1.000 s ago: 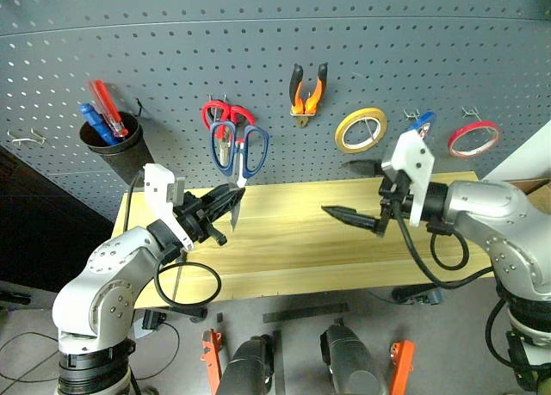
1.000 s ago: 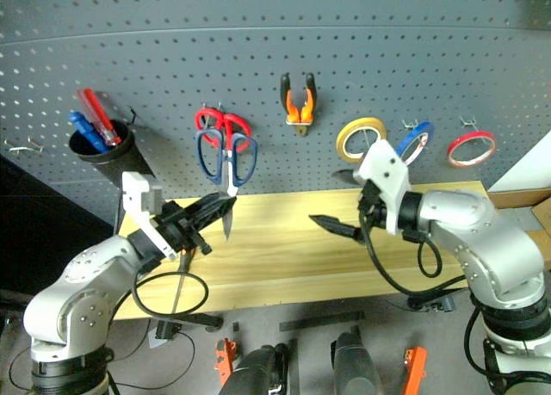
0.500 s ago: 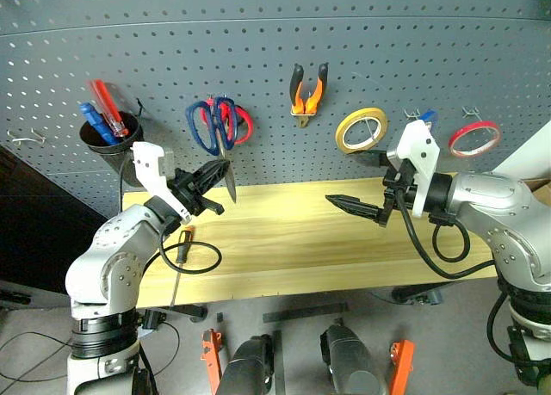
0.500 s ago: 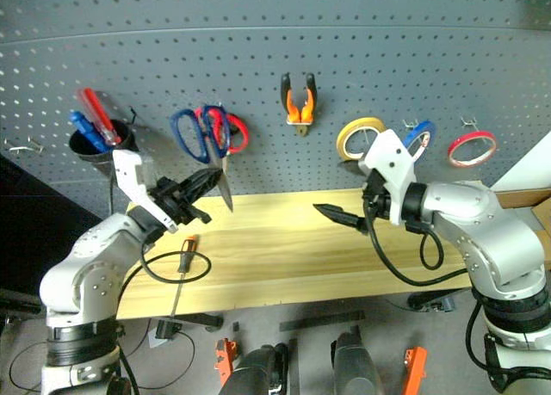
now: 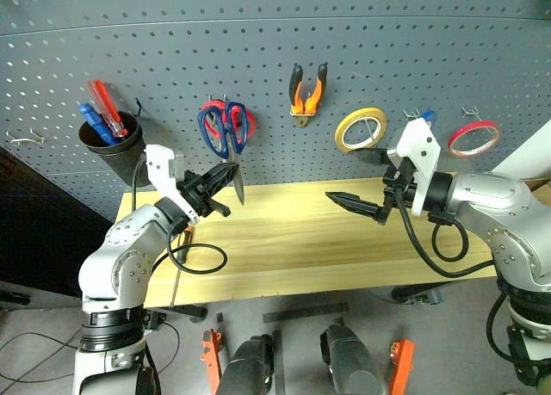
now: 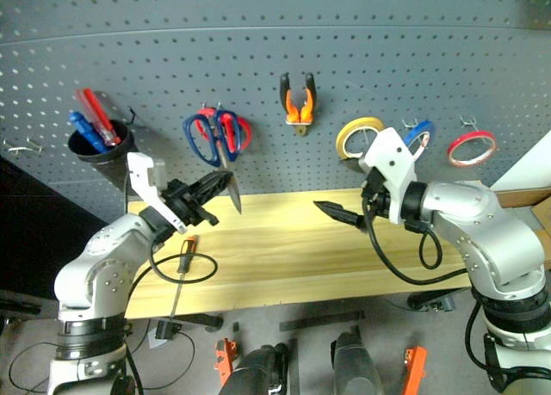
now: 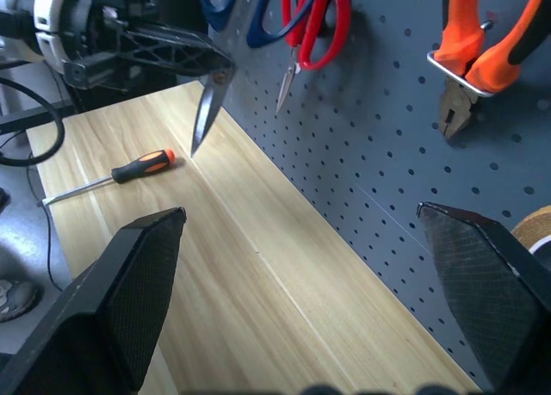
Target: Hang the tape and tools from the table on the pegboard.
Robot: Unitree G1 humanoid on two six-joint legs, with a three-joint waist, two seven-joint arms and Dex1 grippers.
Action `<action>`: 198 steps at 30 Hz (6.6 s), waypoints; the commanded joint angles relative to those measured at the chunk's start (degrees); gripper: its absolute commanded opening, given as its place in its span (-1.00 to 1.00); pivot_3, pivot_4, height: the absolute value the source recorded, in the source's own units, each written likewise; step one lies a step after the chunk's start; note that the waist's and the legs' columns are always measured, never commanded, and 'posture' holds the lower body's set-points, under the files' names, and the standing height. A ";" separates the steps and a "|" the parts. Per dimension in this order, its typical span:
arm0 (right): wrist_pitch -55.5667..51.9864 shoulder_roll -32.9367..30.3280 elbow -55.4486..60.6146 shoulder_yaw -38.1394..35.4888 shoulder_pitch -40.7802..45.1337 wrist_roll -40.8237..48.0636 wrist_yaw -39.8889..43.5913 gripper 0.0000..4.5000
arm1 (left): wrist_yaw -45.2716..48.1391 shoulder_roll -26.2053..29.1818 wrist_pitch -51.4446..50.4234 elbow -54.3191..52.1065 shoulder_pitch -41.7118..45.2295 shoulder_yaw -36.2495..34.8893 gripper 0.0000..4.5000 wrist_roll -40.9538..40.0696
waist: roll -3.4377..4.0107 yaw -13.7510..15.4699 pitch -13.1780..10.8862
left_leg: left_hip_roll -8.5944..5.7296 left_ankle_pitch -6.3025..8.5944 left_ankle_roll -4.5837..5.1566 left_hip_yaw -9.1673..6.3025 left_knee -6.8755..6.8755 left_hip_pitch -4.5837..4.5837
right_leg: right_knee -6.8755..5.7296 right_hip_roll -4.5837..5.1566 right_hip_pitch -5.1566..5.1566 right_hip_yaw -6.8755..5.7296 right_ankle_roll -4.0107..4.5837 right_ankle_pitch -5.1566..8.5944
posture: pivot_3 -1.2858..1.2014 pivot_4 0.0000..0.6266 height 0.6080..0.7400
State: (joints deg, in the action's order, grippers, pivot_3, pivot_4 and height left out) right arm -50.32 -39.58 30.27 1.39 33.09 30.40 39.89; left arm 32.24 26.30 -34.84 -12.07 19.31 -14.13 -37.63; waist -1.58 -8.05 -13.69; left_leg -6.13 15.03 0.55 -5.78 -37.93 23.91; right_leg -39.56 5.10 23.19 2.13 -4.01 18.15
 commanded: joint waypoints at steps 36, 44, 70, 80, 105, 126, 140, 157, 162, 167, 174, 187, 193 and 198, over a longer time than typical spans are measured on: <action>2.03 -1.34 1.88 1.68 0.08 -3.50 -1.20 1.00 | 6.34 2.67 -10.28 6.46 4.81 -5.36 -0.99 -14.11 | 0.00 -0.09 0.00 | -0.01 -0.01 -0.01 0.01 -0.12 -0.02 | -0.20 0.00 0.02 0.01 0.00 0.00 | -0.17 -0.23 1.00; 2.25 -1.54 1.82 2.43 0.07 -5.08 -1.04 1.00 | 9.67 2.72 -9.07 12.90 8.09 -3.57 -0.99 -11.82 | 0.00 -0.12 0.00 | -0.01 -0.01 -0.01 0.02 -0.17 -0.02 | -0.28 0.00 0.03 0.01 0.00 0.00 | -0.18 -0.23 1.00; -8.86 6.24 7.45 -2.27 -3.82 6.36 -8.10 1.00 | -10.16 7.83 3.20 5.79 -9.01 3.56 0.98 21.19 | 0.01 -1.02 0.00 | 0.00 0.01 0.02 0.01 -0.11 -0.03 | -0.32 0.01 0.07 0.08 0.01 0.00 | -0.15 -0.17 1.00; -19.65 11.94 8.11 -1.00 -2.56 13.52 -14.18 1.00 | -15.82 7.69 -13.59 7.25 -9.91 2.64 0.98 23.82 | 0.02 0.10 -0.01 | -0.01 0.11 0.21 -0.03 -0.13 -0.08 | -0.40 0.00 0.10 0.06 0.06 -0.04 | -0.15 -0.15 1.00; -7.09 9.97 7.98 11.62 3.15 6.39 -7.58 1.00 | -13.92 5.99 -14.77 31.74 -1.09 4.72 -0.51 26.48 | -0.02 -0.56 -0.02 | -0.01 0.07 0.13 0.00 -0.11 -0.10 | -0.37 0.03 0.10 0.07 0.05 -0.04 | -0.17 -0.14 1.00; 8.62 7.05 -1.11 3.42 8.73 7.30 7.09 1.00 | -16.57 -0.45 4.84 -20.65 -17.54 -1.04 -0.75 24.57 | -0.06 0.65 -0.01 | 0.00 0.03 0.05 -0.03 -0.04 -0.05 | -0.17 0.04 0.04 -0.02 0.06 -0.05 | -0.10 -0.29 1.00; 14.59 6.47 -9.18 3.33 12.62 4.00 11.82 1.00 | -24.62 4.30 6.86 -13.77 16.13 -9.68 -0.75 22.78 | -0.36 1.67 0.31 | -0.07 -0.01 -0.03 0.04 -0.12 0.01 | -0.20 0.05 0.10 -0.18 0.03 -0.08 | -0.07 -0.47 1.00; 15.65 9.64 -10.84 3.10 15.42 2.85 11.53 1.00 | -23.23 6.38 20.61 6.54 15.73 -12.30 -0.75 24.82 | -0.88 1.83 0.89 | -0.07 -0.14 -0.23 -0.12 -0.19 0.00 | -0.41 0.04 0.23 -0.33 0.03 -0.10 | -0.07 -0.49 1.00; 14.85 10.01 -9.71 2.58 15.92 3.85 10.73 1.00 | -23.57 5.40 23.30 8.64 16.26 -10.78 -0.75 24.98 | -0.93 1.68 0.92 | -0.08 -0.14 -0.23 -0.12 -0.21 0.02 | -0.40 0.06 0.23 -0.33 0.03 -0.11 | -0.08 -0.48 1.00; 13.65 10.12 -8.71 2.12 16.34 4.81 10.02 1.00 | -24.53 4.57 23.31 8.47 13.79 -10.50 -0.75 25.29 | -0.91 1.03 0.94 | -0.06 -0.14 -0.23 -0.10 -0.20 0.01 | -0.44 0.06 0.24 -0.32 0.03 -0.11 | -0.09 -0.47 1.00; 13.80 9.76 -8.79 2.31 16.23 5.06 9.63 1.00 | -26.09 3.52 22.10 5.60 11.66 -11.23 0.33 24.56 | -0.92 0.07 0.98 | -0.07 -0.14 -0.23 -0.12 -0.26 0.02 | -0.50 0.06 0.24 -0.28 0.03 -0.11 | -0.08 -0.49 1.00; 7.06 0.05 -4.32 -7.65 7.04 11.98 9.15 1.00 | -16.75 8.82 6.76 -17.33 6.81 -6.69 0.99 13.03 | -0.73 0.91 2.24 | -0.11 -0.13 -0.23 -0.18 -0.26 0.08 | -0.45 0.08 0.21 -0.22 0.03 -0.11 | -0.03 -0.55 1.00; 11.06 -3.49 -0.31 -4.33 -2.13 4.50 6.72 1.00 | -21.07 5.02 -0.51 -18.30 -6.73 -9.15 0.99 13.46 | -0.45 1.23 3.24 | -0.03 -0.16 -0.27 -0.18 -0.20 -0.17 | -0.75 -0.06 0.21 -0.03 0.03 -0.11 | -0.04 -0.60 1.00; 14.42 1.64 0.14 -0.44 -6.74 0.28 2.14 1.00 | -22.57 1.71 1.28 -17.66 -13.79 -6.00 0.99 16.98 | -0.56 2.69 4.08 | -0.04 -0.19 -0.30 -0.15 -0.31 -0.37 | -1.09 -0.06 0.16 0.01 0.18 -0.21 | -0.04 -0.67 1.00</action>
State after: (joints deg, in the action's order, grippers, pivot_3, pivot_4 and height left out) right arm -38.28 -38.69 28.42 0.77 27.00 32.26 43.66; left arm 10.12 28.16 -35.02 -28.45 6.27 -20.43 -22.06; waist -2.14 -5.36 -9.61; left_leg -6.18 14.84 0.24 -5.93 -38.24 23.40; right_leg -40.65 5.04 23.22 2.16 -3.83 17.94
